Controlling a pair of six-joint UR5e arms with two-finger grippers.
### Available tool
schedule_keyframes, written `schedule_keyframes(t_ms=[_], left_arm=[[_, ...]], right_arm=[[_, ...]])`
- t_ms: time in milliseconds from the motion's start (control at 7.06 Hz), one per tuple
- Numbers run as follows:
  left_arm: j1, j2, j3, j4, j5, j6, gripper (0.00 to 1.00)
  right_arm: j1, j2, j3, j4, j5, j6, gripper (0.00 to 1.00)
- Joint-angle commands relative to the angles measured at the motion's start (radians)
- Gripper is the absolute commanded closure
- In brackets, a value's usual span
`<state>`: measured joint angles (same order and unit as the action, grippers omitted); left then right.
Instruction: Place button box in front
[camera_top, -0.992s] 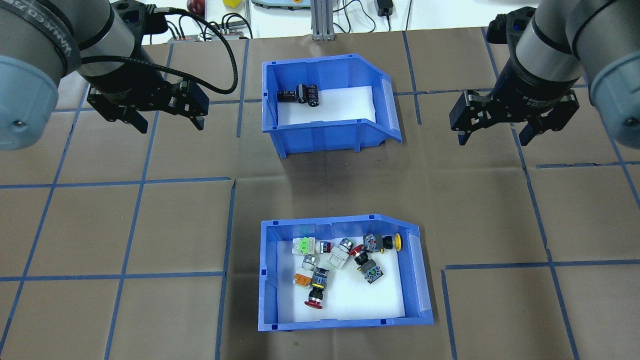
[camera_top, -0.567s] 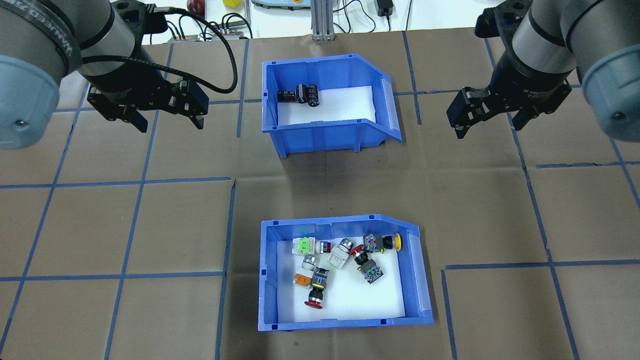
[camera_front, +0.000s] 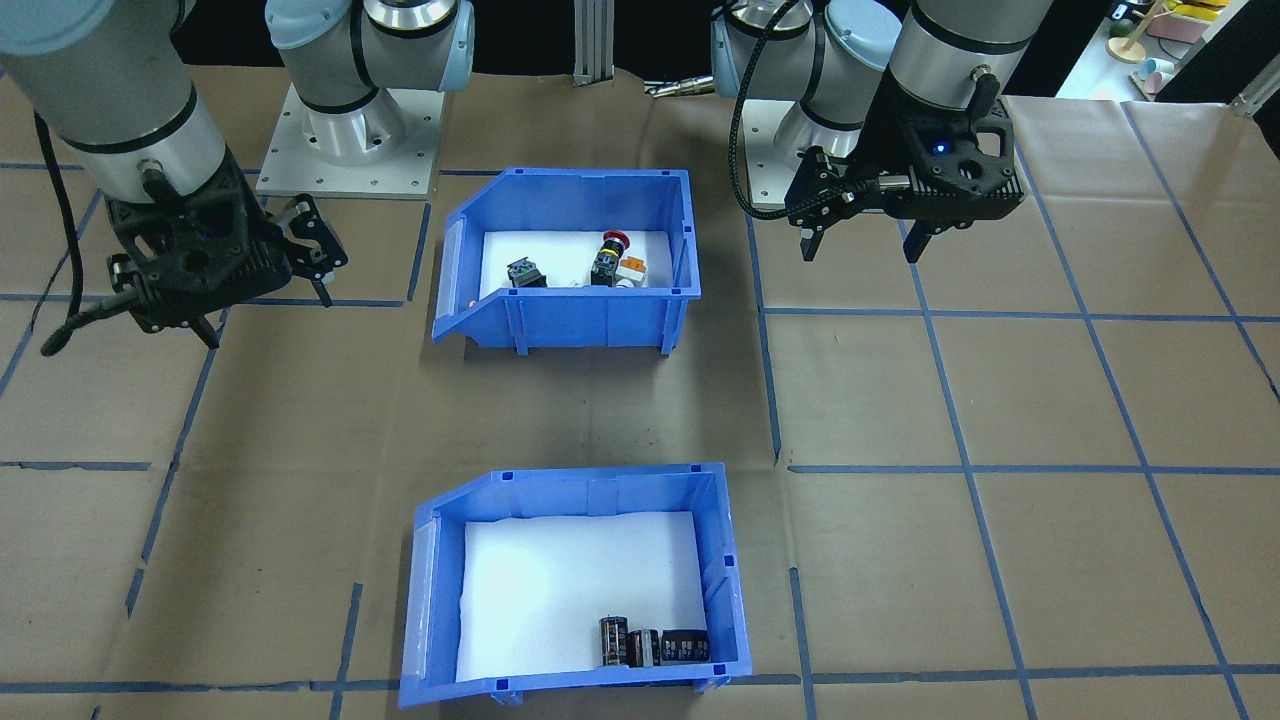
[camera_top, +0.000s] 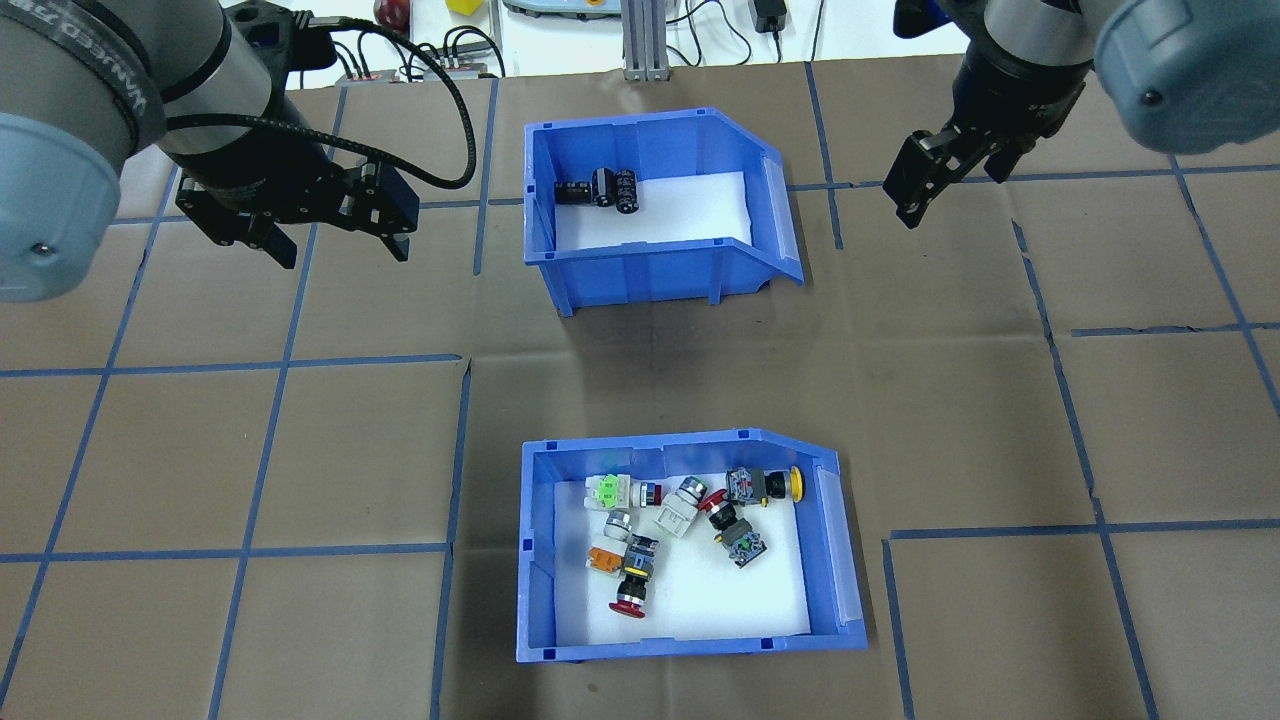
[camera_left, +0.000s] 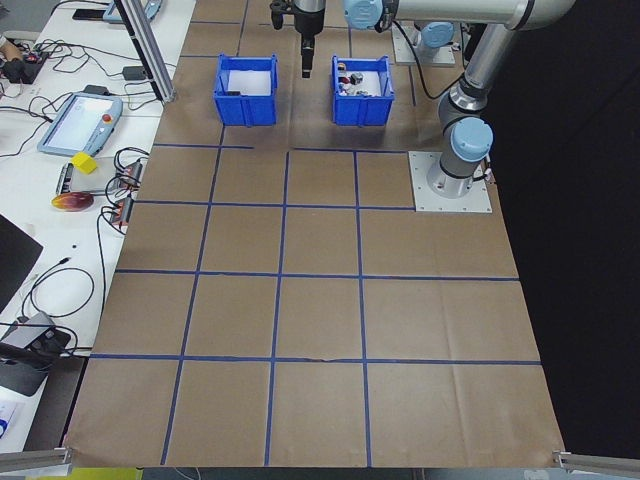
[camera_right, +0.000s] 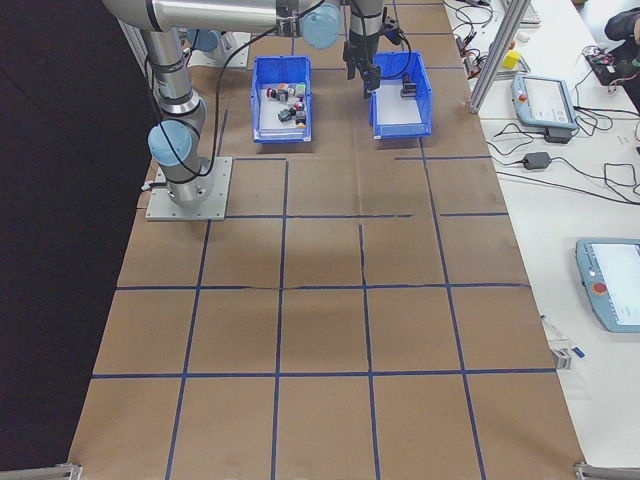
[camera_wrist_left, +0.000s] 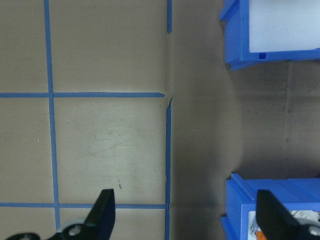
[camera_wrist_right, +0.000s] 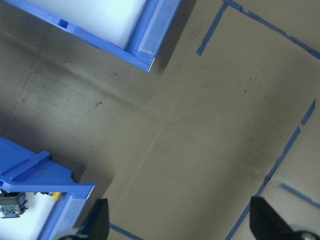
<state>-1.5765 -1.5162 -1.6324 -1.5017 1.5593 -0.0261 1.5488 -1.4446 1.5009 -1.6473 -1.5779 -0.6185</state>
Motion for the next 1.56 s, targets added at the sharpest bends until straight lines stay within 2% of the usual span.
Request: schedule_keyframes(t_ms=[0, 283, 567, 708, 850, 1133, 1417], left_arm=[[-0.003, 0.017, -0.044, 0.004, -0.004, -0.012, 0.01], [-0.014, 0.065, -0.131, 0.005, -0.013, -0.116, 0.01], [-0.019, 0.128, -0.251, 0.009, -0.012, -0.118, 0.01], [-0.034, 0.139, -0.282, 0.020, -0.013, -0.182, 0.01], [-0.100, 0.140, -0.284, 0.024, -0.013, -0.350, 0.02], [-0.277, 0.148, -0.317, 0.056, -0.012, -0.830, 0.02], [-0.368, 0.177, -0.447, 0.145, -0.004, -1.234, 0.02]], right_arm=[[0.037, 0.073, -0.074, -0.003, 0.001, -0.304, 0.00], [0.086, 0.145, -0.144, -0.002, 0.007, -0.453, 0.00], [0.169, 0.248, -0.241, -0.002, -0.002, -0.539, 0.00], [0.219, 0.291, -0.275, -0.002, -0.001, -0.546, 0.00], [0.274, 0.328, -0.290, -0.002, -0.001, -0.608, 0.00], [0.347, 0.377, -0.333, -0.005, -0.005, -0.638, 0.00], [0.391, 0.424, -0.353, -0.017, -0.005, -0.636, 0.00]])
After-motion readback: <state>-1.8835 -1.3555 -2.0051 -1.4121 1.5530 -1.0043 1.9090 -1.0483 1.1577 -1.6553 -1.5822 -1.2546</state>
